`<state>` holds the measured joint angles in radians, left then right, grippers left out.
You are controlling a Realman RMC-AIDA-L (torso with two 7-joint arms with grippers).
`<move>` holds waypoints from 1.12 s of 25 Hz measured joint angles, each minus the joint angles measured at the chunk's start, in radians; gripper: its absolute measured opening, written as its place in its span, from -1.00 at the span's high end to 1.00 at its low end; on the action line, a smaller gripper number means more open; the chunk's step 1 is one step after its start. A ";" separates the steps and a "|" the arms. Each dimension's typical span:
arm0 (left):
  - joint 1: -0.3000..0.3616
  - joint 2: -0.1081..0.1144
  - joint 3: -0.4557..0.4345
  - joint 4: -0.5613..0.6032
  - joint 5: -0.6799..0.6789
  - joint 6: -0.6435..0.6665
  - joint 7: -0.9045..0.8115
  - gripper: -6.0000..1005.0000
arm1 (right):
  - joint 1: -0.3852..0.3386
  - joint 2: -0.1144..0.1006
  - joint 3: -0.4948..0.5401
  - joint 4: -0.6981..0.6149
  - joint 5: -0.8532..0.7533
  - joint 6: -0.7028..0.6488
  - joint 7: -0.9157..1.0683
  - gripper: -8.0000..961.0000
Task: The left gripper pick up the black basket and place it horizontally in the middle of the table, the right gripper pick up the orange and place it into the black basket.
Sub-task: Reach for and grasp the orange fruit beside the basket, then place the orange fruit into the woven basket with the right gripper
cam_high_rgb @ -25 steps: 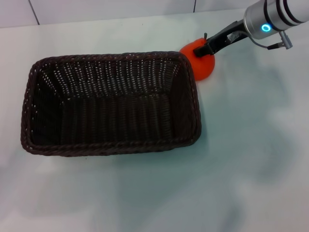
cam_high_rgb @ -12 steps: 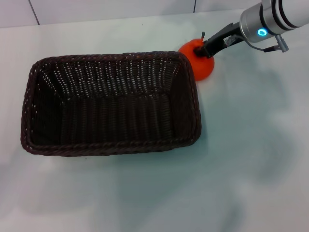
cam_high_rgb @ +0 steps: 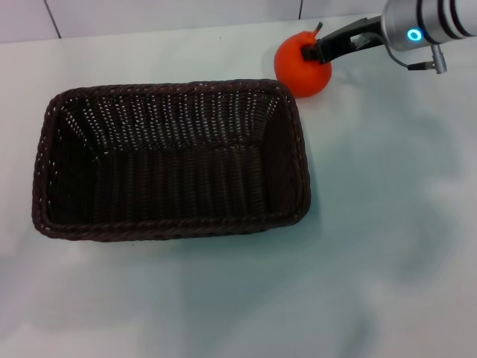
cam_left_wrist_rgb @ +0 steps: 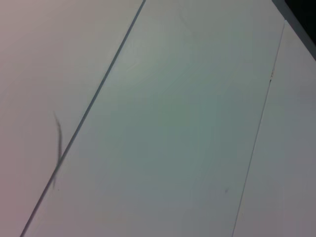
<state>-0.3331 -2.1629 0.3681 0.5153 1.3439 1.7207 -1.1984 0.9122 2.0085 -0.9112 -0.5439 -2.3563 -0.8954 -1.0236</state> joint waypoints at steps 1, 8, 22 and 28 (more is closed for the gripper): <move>0.000 0.000 0.000 0.000 0.000 0.000 0.000 -0.77 | -0.009 -0.001 0.006 -0.002 0.026 -0.004 -0.008 0.69; 0.006 0.002 -0.011 0.000 -0.014 0.003 0.000 -0.77 | -0.087 -0.024 0.066 -0.010 0.278 -0.057 -0.125 0.79; 0.007 0.002 -0.017 0.000 -0.014 0.003 0.001 -0.77 | -0.131 -0.019 0.071 -0.059 0.709 -0.694 -0.527 0.82; 0.014 0.000 -0.015 -0.001 -0.014 0.007 0.000 -0.77 | -0.078 0.003 -0.087 -0.066 0.603 -0.700 -0.512 0.83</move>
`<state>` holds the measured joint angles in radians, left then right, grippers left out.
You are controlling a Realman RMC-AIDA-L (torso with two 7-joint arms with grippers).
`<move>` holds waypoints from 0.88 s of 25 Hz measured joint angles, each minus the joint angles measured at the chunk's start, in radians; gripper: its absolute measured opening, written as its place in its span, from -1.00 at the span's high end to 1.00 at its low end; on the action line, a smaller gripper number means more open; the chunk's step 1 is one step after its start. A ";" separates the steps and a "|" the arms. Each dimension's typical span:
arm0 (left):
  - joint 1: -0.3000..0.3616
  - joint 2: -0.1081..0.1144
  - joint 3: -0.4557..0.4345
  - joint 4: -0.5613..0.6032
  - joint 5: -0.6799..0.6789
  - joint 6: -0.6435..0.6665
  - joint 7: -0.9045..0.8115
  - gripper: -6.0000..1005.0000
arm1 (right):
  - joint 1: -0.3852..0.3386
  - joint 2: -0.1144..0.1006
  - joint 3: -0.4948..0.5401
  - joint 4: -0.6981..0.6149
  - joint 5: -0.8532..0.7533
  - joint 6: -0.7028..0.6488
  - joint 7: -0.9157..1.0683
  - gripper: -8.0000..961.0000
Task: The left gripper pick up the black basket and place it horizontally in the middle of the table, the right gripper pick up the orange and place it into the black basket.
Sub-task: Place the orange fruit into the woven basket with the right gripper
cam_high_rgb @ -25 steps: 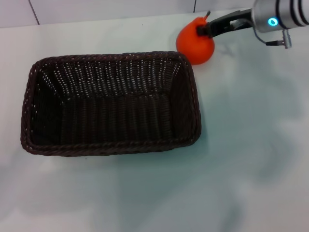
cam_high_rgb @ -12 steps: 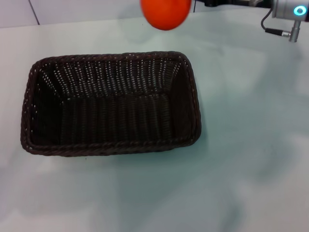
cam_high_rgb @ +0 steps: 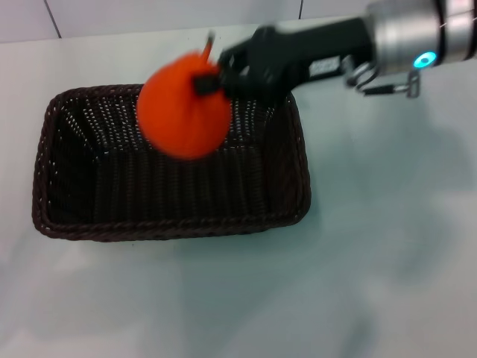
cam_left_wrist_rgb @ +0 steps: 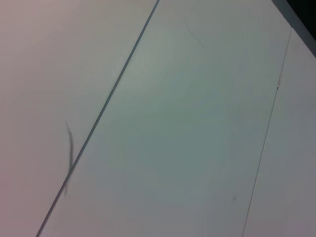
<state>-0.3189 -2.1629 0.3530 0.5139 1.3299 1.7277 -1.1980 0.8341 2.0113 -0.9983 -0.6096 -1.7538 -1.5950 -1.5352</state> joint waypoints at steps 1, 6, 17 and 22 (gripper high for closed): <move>0.002 0.000 0.000 -0.001 0.000 0.001 0.000 -0.77 | 0.005 0.006 -0.004 0.000 -0.015 0.009 0.005 0.83; 0.003 -0.001 -0.002 -0.012 0.000 0.006 0.000 -0.77 | 0.020 0.035 -0.007 0.000 -0.078 0.034 0.008 0.75; 0.013 -0.002 -0.002 -0.015 0.000 0.022 -0.001 -0.77 | -0.012 0.039 0.032 -0.001 -0.037 0.032 -0.029 -0.34; 0.014 -0.002 -0.011 -0.016 0.000 0.039 -0.001 -0.77 | -0.091 0.047 0.082 -0.001 0.120 0.019 -0.158 -0.55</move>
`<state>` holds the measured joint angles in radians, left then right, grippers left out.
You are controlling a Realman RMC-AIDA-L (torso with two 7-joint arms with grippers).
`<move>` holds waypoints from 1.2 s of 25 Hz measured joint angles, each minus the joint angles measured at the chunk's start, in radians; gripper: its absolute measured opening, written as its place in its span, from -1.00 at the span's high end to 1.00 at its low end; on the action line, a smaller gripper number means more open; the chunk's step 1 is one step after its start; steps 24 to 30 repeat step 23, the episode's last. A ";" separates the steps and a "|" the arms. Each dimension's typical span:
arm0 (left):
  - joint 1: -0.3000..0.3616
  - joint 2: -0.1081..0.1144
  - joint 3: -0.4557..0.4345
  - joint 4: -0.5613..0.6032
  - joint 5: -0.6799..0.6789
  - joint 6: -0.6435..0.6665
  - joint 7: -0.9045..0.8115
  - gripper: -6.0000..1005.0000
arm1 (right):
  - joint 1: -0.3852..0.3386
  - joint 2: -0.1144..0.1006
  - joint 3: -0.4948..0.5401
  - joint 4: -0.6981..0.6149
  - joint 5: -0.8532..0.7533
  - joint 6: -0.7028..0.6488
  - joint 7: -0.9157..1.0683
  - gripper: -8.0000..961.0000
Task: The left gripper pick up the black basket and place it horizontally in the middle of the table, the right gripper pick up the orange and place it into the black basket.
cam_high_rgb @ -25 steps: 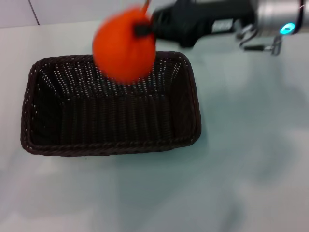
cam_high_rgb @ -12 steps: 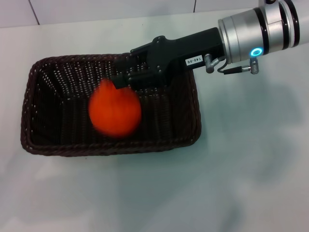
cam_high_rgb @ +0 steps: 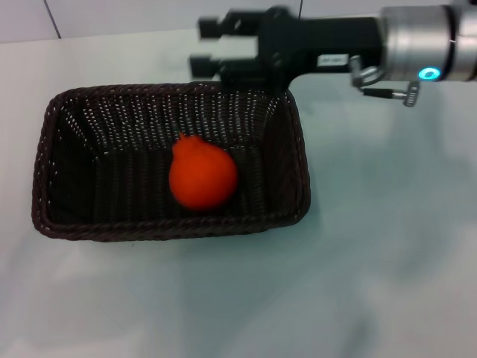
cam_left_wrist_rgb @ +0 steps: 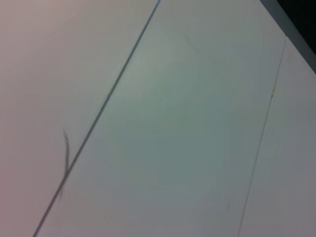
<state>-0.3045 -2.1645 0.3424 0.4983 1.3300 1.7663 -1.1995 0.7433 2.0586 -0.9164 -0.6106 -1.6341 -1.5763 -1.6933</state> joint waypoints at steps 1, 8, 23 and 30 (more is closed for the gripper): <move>0.000 0.000 -0.002 0.000 0.000 0.000 0.000 -0.77 | -0.017 0.005 0.009 0.001 0.033 0.000 -0.035 -0.55; -0.001 0.000 -0.092 -0.039 -0.002 0.002 0.033 -0.77 | -0.140 0.031 0.049 0.171 0.384 0.027 -0.435 -0.56; -0.007 -0.007 -0.322 -0.272 -0.051 0.029 0.507 -0.77 | -0.219 0.033 0.285 0.492 0.867 0.126 -0.859 -0.53; -0.007 -0.007 -0.322 -0.272 -0.051 0.029 0.507 -0.77 | -0.219 0.033 0.285 0.492 0.867 0.126 -0.859 -0.53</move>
